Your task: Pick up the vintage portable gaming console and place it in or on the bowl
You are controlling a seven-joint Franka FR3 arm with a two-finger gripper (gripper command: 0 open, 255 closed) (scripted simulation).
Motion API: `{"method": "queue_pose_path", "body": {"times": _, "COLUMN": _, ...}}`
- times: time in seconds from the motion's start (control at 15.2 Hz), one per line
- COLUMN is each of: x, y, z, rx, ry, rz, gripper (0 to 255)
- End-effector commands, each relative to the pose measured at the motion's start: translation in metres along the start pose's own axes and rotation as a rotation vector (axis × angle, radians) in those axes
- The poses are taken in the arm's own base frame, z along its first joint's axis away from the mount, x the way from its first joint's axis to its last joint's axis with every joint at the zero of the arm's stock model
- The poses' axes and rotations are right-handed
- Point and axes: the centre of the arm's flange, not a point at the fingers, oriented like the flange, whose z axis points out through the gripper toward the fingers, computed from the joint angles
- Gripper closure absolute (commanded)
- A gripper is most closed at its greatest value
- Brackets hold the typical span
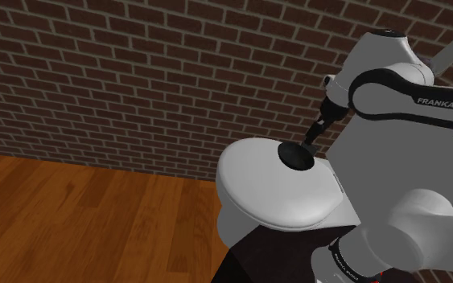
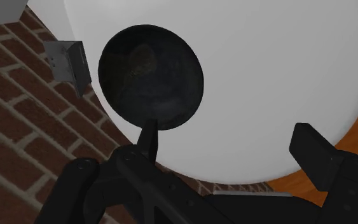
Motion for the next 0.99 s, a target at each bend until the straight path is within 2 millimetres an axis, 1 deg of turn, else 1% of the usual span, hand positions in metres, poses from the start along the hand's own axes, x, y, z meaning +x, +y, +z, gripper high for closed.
{"method": "queue_pose_path", "body": {"times": 0.0, "x": -0.003, "y": 0.015, "z": 0.021, "rx": -0.031, "ry": 0.003, "rz": -0.007, "gripper": 0}}
{"method": "queue_pose_path", "body": {"times": 0.46, "x": -0.007, "y": 0.067, "z": 0.085, "rx": -0.133, "ry": 0.006, "rz": -0.022, "gripper": 0}}
{"method": "queue_pose_path", "body": {"times": 0.92, "x": -0.011, "y": 0.125, "z": 0.143, "rx": -0.236, "ry": 0.008, "rz": -0.037, "gripper": 0}}
